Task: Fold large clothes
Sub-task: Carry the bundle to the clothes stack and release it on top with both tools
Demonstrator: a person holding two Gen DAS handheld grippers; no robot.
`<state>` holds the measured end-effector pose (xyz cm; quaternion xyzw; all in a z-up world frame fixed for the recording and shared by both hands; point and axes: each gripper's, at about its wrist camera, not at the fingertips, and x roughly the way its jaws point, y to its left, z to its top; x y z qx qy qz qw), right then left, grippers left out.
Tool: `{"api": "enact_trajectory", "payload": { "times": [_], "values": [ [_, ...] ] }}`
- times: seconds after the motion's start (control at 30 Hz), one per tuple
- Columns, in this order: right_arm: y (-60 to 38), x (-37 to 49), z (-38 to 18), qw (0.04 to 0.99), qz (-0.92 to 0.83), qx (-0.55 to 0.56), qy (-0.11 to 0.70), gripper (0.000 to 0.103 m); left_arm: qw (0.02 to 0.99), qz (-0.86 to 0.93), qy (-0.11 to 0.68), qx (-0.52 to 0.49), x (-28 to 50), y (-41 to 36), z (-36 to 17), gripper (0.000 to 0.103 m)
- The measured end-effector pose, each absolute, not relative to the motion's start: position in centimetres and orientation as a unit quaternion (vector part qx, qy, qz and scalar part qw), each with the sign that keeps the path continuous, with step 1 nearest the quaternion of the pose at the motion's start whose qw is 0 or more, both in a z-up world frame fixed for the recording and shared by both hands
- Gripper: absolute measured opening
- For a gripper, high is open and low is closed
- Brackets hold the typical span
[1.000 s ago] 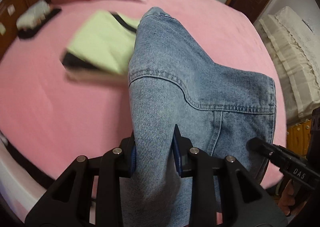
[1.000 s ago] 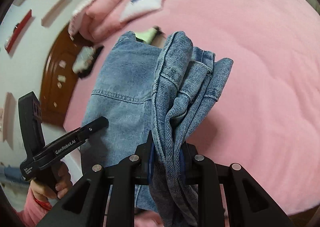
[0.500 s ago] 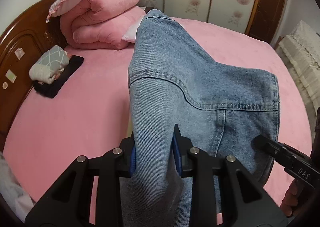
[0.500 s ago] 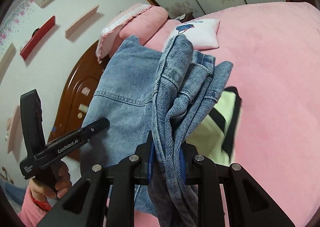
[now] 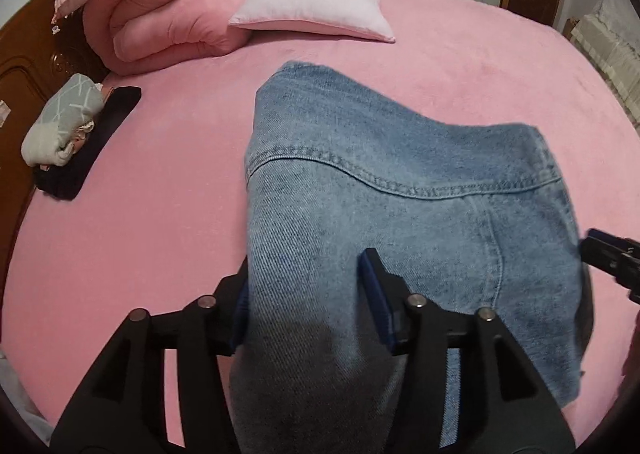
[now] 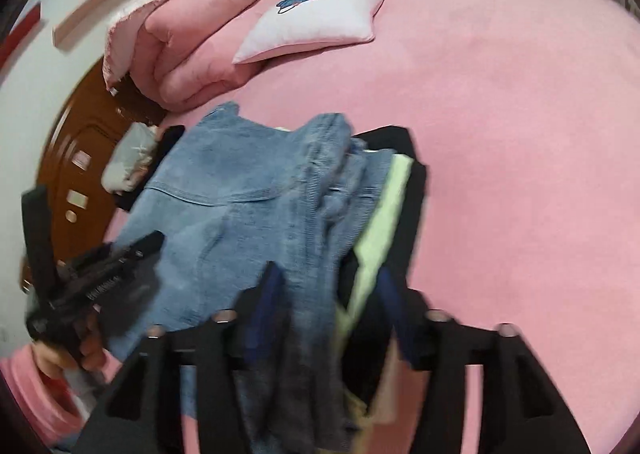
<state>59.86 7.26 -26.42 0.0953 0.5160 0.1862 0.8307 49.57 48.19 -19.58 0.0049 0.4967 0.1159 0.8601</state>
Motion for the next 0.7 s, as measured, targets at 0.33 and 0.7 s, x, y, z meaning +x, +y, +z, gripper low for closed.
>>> {"api": "enact_trajectory", "payload": {
  "times": [0.33, 0.7],
  "values": [
    [-5.5, 46.7, -30.2, 0.806, 0.014, 0.238, 0.541, 0.09, 0.883, 0.255, 0.376, -0.119, 35.0, 43.4, -17.4, 0.076],
    [-20.8, 25.8, -35.6, 0.744, -0.108, 0.234, 0.616, 0.091, 0.726, 0.291, 0.593, -0.189, 21.2, 36.4, -25.5, 0.081]
  ]
}}
